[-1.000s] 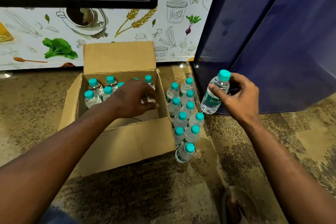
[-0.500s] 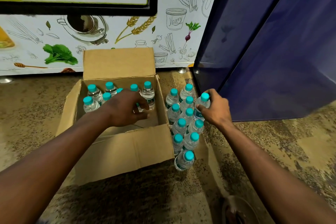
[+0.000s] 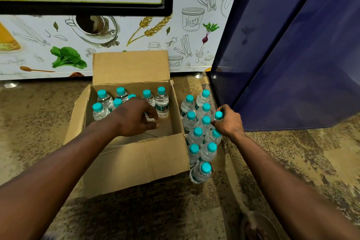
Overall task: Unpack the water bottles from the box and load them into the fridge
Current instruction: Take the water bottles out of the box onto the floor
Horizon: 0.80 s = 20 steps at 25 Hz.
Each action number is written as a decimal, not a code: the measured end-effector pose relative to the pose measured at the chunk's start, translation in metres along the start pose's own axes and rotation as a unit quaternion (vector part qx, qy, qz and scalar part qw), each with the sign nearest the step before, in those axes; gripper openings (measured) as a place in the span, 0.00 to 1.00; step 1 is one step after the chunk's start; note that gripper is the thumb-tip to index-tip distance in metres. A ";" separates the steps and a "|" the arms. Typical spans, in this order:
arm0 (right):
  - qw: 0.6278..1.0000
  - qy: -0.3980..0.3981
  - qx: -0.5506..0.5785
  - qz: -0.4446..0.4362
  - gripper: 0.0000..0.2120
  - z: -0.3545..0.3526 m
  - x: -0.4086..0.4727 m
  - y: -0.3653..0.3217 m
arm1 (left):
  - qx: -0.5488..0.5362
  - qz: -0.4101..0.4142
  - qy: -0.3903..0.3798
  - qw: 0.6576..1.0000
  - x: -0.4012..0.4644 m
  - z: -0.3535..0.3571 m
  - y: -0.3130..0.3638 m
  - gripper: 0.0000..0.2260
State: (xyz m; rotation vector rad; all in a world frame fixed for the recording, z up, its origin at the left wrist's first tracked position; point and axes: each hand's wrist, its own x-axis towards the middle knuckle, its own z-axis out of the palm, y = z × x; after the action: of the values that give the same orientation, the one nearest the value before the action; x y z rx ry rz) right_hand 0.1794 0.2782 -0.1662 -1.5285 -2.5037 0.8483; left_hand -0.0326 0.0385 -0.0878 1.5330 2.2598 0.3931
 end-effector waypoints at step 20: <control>0.937 0.136 0.064 -0.317 0.13 -0.004 -0.034 -0.101 | 0.094 -0.278 0.119 0.948 -0.007 -0.013 -0.081 0.20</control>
State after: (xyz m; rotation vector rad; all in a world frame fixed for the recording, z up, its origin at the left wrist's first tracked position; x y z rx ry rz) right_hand 0.1171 0.2158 -0.1052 -0.6562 -2.4274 0.6211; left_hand -0.1032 0.0020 -0.1099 0.8855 2.8546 0.2081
